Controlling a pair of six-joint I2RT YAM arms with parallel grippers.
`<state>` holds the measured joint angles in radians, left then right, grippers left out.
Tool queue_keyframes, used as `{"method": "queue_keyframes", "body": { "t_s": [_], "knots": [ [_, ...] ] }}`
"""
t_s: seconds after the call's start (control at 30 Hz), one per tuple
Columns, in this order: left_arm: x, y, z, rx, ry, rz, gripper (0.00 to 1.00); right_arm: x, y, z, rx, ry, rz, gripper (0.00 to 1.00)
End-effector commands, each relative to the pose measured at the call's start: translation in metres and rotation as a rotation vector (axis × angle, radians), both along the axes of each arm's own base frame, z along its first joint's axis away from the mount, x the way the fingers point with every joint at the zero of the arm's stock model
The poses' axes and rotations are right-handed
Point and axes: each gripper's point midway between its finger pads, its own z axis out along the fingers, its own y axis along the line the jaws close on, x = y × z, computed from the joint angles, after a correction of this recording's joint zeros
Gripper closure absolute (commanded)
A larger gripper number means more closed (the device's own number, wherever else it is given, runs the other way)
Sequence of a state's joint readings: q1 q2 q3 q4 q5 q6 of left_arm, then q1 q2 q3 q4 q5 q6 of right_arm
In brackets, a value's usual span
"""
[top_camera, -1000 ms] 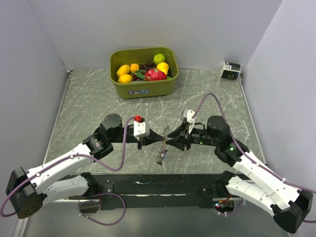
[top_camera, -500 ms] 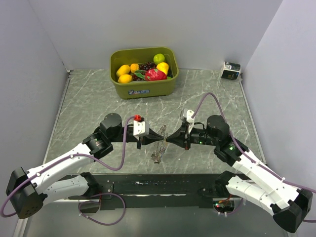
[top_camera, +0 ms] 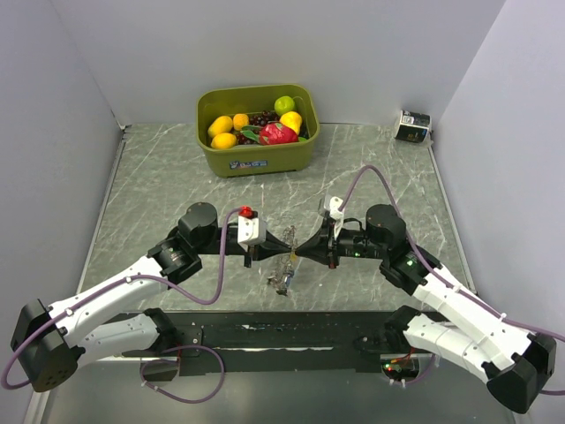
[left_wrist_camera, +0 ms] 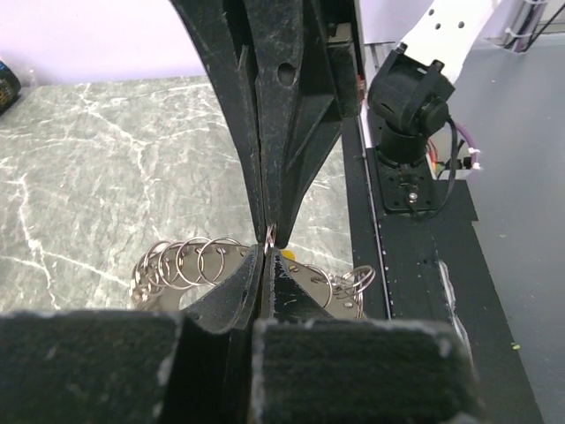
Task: Put the keys on the keyring
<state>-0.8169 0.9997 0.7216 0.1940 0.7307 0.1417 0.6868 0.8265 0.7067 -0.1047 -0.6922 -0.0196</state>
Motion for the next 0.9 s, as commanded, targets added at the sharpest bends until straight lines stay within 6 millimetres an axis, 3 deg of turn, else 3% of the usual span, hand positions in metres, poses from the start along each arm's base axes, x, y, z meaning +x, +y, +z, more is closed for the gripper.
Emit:
{"method": "queue_keyframes", "body": {
  "t_s": [0.0, 0.27, 0.87],
  "knots": [
    [-0.025, -0.006, 0.049, -0.145, -0.133, -0.146, 0.99, 0.006, 0.007, 0.017, 0.03, -0.049, 0.014, 0.96],
    [-0.033, -0.006, 0.047, -0.133, -0.133, -0.198, 0.99, 0.008, 0.007, 0.014, 0.022, -0.043, 0.007, 0.75],
    [-0.032, -0.003, 0.048, -0.135, -0.142, -0.172, 0.99, 0.005, -0.006, 0.019, 0.039, -0.088, -0.048, 0.43]
  ]
}}
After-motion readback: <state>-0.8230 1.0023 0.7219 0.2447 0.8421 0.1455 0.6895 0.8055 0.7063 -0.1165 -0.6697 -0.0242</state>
